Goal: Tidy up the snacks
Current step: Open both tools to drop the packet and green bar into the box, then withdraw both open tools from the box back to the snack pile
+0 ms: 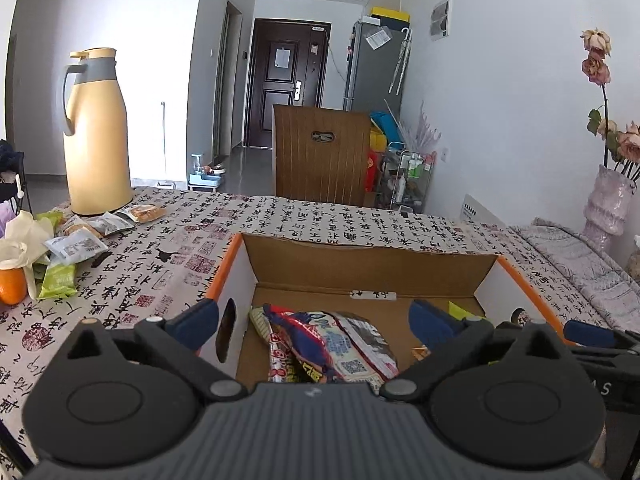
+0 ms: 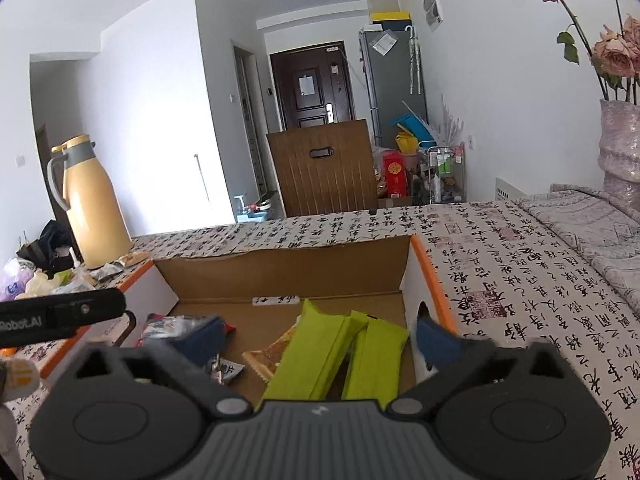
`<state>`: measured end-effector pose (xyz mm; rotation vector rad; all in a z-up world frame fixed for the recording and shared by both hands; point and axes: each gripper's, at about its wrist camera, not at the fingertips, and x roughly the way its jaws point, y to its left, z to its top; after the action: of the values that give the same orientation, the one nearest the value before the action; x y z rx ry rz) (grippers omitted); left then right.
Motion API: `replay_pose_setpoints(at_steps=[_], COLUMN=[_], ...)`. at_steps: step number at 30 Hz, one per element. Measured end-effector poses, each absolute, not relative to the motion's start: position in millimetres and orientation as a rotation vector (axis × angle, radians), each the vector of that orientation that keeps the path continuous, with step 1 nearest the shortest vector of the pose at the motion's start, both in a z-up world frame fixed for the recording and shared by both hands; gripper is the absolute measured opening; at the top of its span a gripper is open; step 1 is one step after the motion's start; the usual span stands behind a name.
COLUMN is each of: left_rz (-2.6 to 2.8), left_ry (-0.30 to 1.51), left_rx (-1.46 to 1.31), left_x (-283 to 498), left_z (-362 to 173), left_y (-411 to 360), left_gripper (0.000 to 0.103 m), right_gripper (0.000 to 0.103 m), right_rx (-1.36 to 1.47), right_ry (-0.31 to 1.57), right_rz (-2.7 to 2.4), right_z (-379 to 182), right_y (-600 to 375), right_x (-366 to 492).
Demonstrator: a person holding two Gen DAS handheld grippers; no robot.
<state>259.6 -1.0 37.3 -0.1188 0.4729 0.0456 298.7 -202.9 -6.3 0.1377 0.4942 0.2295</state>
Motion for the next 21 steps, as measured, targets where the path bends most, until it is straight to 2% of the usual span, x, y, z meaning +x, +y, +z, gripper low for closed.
replay_pose_setpoints(at_steps=[14,21], left_rz=[0.049,0.061], left_ry=[0.470,0.433], left_rx=[-0.126,-0.126], left_x=[256.9,245.0], left_z=[39.5,54.8], left_y=[-0.8,-5.3], left_gripper=[0.103,0.103], right_gripper=[0.103,0.103], right_rx=[0.134,0.123], right_ry=[0.484,0.429], right_rz=[0.223,0.205], right_z=[-2.3,19.1], right_y=[-203.1,-207.1], right_x=[297.0,283.8])
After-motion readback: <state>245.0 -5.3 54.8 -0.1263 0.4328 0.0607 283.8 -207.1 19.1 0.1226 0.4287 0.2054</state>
